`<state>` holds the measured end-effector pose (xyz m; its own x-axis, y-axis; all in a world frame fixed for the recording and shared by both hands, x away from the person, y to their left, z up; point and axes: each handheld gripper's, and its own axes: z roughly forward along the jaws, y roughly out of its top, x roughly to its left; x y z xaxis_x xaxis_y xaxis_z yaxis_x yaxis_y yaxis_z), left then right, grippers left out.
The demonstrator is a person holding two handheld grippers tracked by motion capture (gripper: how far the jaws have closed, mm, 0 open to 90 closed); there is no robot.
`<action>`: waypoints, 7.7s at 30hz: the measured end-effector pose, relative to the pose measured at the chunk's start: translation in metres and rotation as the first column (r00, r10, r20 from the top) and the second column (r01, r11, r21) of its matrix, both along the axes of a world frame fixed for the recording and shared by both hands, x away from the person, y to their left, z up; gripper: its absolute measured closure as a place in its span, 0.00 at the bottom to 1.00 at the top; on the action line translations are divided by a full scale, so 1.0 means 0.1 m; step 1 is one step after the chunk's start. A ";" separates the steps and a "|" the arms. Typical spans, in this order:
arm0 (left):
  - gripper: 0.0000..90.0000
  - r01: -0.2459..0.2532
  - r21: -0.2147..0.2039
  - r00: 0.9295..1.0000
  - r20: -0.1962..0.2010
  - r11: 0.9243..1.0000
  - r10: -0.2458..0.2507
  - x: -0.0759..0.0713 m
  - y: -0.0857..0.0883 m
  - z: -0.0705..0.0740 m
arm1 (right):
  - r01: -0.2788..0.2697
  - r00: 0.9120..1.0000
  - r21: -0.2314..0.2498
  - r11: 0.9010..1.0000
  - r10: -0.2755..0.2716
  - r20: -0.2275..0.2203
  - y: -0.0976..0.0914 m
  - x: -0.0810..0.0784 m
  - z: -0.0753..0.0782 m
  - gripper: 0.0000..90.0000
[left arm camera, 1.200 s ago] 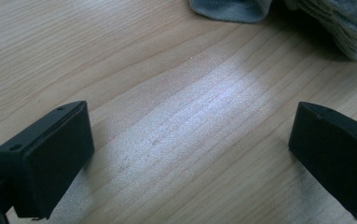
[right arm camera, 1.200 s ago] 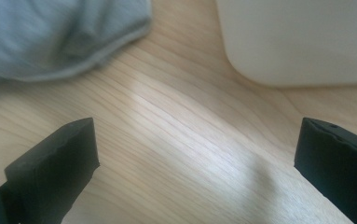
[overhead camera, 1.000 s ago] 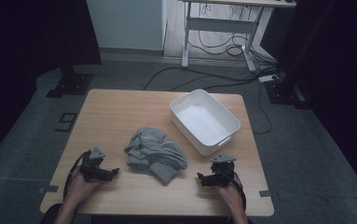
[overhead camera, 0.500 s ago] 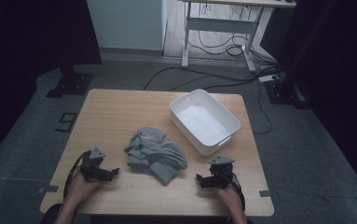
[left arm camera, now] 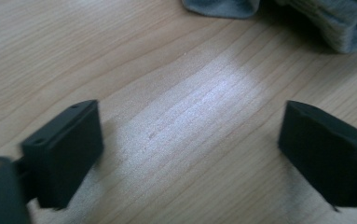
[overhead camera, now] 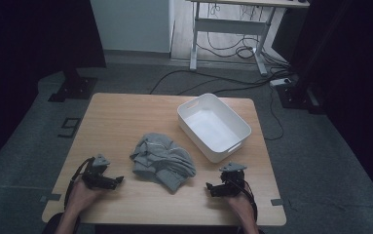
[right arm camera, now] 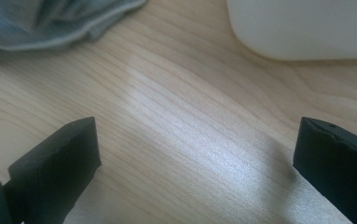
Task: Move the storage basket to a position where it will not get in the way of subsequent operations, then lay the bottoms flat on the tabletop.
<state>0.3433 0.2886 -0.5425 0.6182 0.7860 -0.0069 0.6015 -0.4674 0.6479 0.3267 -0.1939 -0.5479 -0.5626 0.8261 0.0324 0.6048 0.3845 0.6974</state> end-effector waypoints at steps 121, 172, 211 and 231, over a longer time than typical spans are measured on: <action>0.04 0.072 -0.015 0.997 0.019 0.997 -0.072 -0.12 -0.18 -0.06 | 0.172 0.985 -0.106 0.979 -0.169 0.039 -0.61 1.42 0.83 0.90; 0.00 0.068 -0.009 0.998 0.011 0.998 -0.068 -0.11 -0.20 -0.06 | 0.064 0.992 -0.075 0.995 -0.056 0.109 -0.26 0.55 1.26 0.02; 0.00 0.070 -0.009 0.998 0.010 0.998 -0.070 -0.11 -0.21 -0.06 | 0.048 0.999 -0.009 0.999 -0.048 0.015 -0.14 0.02 -0.05 0.00; 0.00 0.073 -0.008 0.997 0.008 0.997 -0.073 -0.12 -0.23 -0.06 | 0.049 0.999 -0.015 0.999 -0.049 0.018 -0.11 0.00 -0.07 0.00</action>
